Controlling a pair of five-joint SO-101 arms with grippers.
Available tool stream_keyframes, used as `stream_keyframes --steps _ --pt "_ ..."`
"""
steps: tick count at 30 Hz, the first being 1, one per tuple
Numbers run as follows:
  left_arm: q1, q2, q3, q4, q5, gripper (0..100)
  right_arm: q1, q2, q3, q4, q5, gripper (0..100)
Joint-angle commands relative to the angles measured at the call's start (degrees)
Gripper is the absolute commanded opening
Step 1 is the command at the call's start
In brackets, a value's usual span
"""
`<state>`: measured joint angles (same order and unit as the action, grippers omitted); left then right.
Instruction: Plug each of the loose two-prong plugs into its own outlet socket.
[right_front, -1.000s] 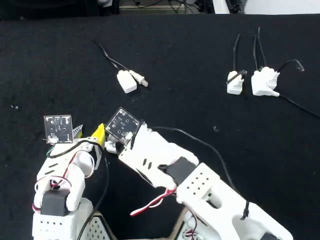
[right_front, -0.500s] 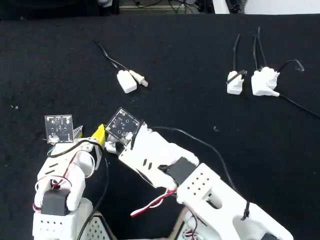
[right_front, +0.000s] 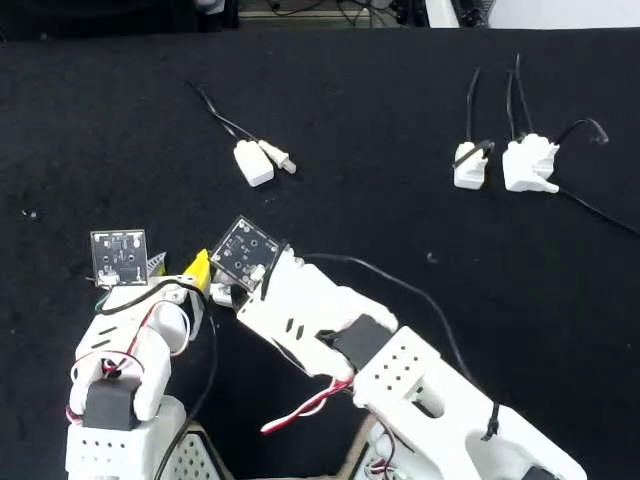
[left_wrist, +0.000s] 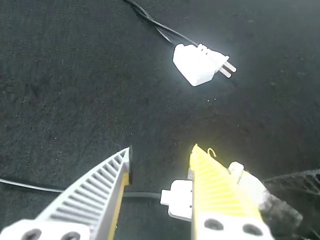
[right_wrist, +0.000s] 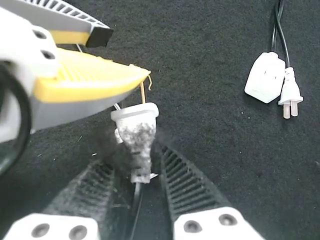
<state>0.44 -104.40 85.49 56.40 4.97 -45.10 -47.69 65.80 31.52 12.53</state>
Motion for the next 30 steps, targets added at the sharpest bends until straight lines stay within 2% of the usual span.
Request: stream_keyframes --steps 1,6,9,12,17,26,30 --pt "1.2 1.0 -0.3 0.0 -0.6 21 -0.8 -3.2 -3.3 -0.2 -0.6 1.1" --pt "1.3 1.0 -0.3 0.0 -0.6 21 -2.1 -3.2 -3.2 -0.2 -0.6 1.1" --pt "3.8 1.0 -0.3 0.0 -0.9 21 -4.0 -3.2 -3.1 -0.2 -0.4 1.1" --pt "6.3 1.0 -0.3 0.0 -2.3 21 -3.8 -3.2 -3.1 -0.2 -0.3 1.1" --pt "6.3 1.0 -0.3 0.3 -2.3 21 -3.7 -3.2 -2.9 -0.2 -0.2 1.1" --pt "6.1 0.8 0.0 0.5 -2.5 21 2.8 -3.1 -2.9 -0.2 -0.5 1.1" --pt "1.7 0.5 -1.6 0.5 -2.2 21 4.7 -2.8 -2.7 -0.2 -0.6 1.1"
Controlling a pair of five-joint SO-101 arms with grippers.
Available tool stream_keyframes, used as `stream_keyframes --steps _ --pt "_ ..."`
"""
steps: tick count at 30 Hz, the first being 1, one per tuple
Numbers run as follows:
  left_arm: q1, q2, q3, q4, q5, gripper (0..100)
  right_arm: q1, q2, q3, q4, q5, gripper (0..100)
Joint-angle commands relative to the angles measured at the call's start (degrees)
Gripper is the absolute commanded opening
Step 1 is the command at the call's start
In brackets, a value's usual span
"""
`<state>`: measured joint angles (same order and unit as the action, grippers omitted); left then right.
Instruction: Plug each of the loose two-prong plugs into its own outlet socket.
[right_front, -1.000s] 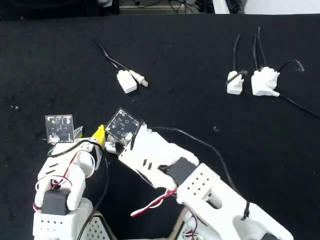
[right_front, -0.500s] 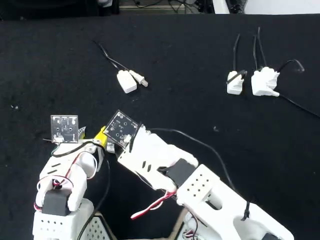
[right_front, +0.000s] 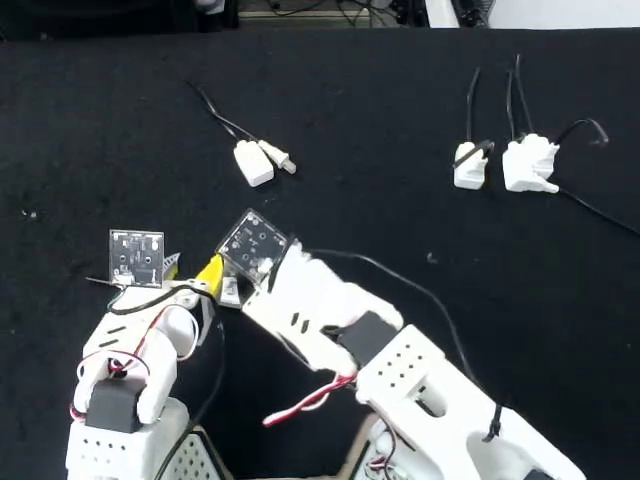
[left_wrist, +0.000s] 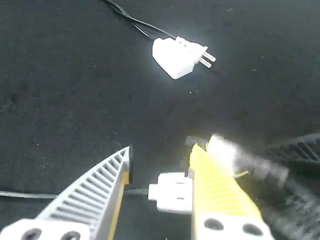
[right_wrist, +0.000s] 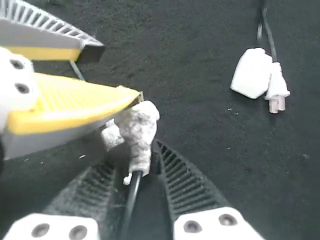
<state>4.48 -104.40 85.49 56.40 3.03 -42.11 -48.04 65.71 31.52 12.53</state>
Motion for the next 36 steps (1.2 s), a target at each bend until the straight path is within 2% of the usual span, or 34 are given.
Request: stream_keyframes --steps 1,21,26,29,36 --pt "-3.2 0.5 -1.8 0.5 -0.3 21 1.8 -2.4 -2.6 -0.2 -0.6 1.1" --pt "-4.4 0.4 -3.8 0.5 -0.2 21 3.1 -2.2 -2.6 2.7 -0.1 1.1" --pt "-4.4 0.4 -2.2 0.5 -0.2 21 8.4 -1.5 -2.4 2.9 3.3 1.1" --pt "-4.4 0.4 -2.2 0.5 -0.2 21 11.4 2.9 -4.4 2.8 3.5 1.1" --pt "-4.4 0.4 -2.7 3.1 -0.2 21 10.3 22.5 -13.8 2.6 3.3 1.1"
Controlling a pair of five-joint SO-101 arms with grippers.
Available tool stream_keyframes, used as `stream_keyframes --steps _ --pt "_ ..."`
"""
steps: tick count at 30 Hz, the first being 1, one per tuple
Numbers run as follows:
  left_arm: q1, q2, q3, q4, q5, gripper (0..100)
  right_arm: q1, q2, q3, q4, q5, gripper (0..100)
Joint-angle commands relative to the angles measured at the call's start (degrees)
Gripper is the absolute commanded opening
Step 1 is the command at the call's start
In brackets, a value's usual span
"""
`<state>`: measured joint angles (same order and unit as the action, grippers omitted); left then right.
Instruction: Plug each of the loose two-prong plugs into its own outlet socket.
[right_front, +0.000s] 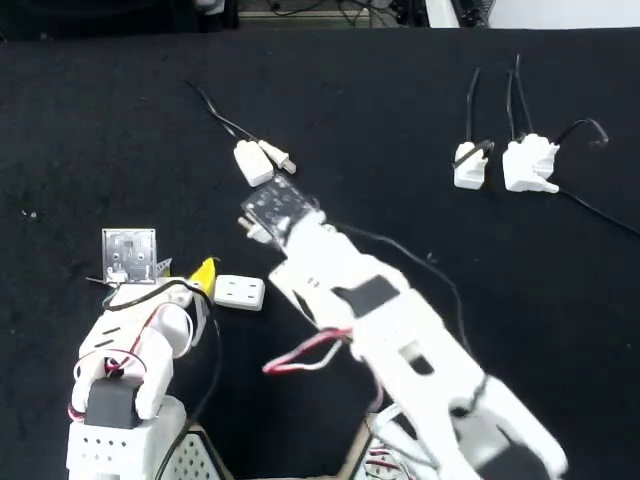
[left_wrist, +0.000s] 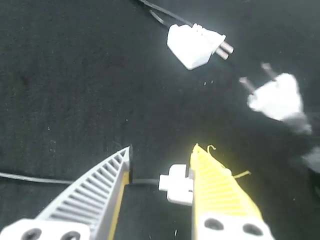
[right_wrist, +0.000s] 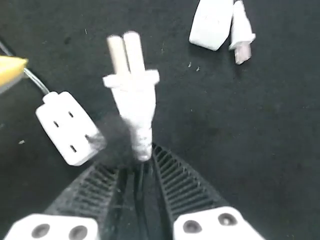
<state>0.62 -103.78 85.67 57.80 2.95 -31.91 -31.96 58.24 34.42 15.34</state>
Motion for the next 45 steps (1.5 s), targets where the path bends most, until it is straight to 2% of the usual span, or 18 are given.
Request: stream_keyframes --steps 1,9,13,18,27,37,45 --pt "-0.6 -0.2 -2.9 2.0 -0.1 21 -0.2 8.8 -8.0 -0.3 0.5 1.1" --pt "-0.3 -0.2 -2.4 2.3 -0.1 21 -0.4 29.0 -22.5 0.8 0.4 1.1" --pt "-0.4 -0.2 -2.4 2.4 -0.1 21 -0.4 38.7 -33.9 5.4 0.3 1.5" --pt "-0.5 -0.2 -2.5 3.2 -0.2 21 -0.6 49.8 -48.0 11.7 0.4 11.6" --pt "-0.5 -0.2 -2.9 3.0 -0.4 21 -0.5 57.5 -67.3 23.7 0.6 12.6" --pt "-0.6 -0.2 -2.7 3.0 -0.4 21 -0.4 65.1 -69.9 24.2 3.3 12.6" --pt "-0.6 -0.2 -2.5 3.1 -0.4 21 -0.5 65.6 -69.8 25.3 5.8 12.6"
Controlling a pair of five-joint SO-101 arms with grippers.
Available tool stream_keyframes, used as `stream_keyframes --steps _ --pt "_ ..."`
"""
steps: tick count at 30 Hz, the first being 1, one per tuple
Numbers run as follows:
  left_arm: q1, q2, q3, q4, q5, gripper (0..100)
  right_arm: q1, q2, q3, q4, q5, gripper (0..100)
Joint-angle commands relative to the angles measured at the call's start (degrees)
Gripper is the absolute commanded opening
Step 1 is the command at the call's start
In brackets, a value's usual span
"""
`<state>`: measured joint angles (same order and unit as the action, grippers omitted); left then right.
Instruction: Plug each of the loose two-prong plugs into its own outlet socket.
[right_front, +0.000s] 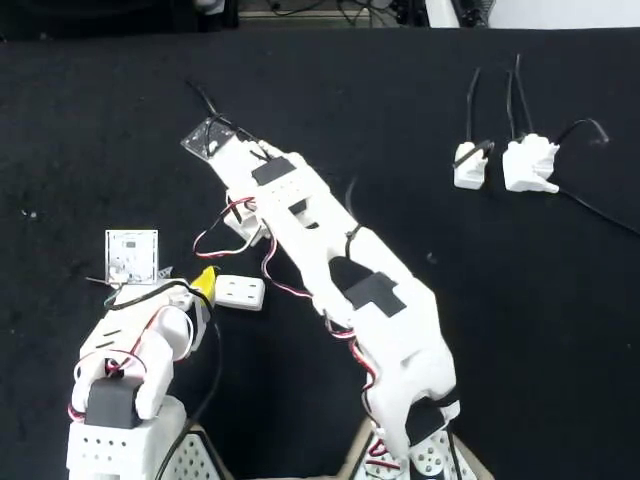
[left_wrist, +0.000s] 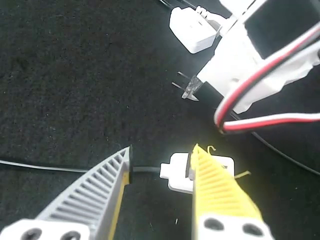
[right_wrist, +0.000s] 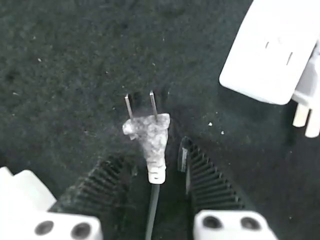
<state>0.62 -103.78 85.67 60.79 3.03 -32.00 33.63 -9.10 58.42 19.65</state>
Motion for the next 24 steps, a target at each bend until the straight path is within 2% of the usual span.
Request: stream_keyframes --steps 1,9,14,21,24 --pt "-0.6 -0.2 -2.5 0.1 -0.4 21 -0.4 0.0 -2.8 2.4 1.8 12.6" --pt "-0.6 -0.2 -2.4 0.1 -0.4 21 -0.6 0.0 -2.3 5.2 7.6 12.5" --pt "-0.6 -0.2 -2.4 0.0 -0.4 21 -0.4 -0.1 -4.0 5.7 7.5 0.9" --pt "-0.6 -0.2 -2.4 0.0 -0.4 21 -0.4 0.1 -6.2 5.7 7.2 3.0" --pt "-0.6 -0.2 -2.4 0.0 -0.4 21 -0.5 0.1 -6.3 5.7 6.9 10.8"
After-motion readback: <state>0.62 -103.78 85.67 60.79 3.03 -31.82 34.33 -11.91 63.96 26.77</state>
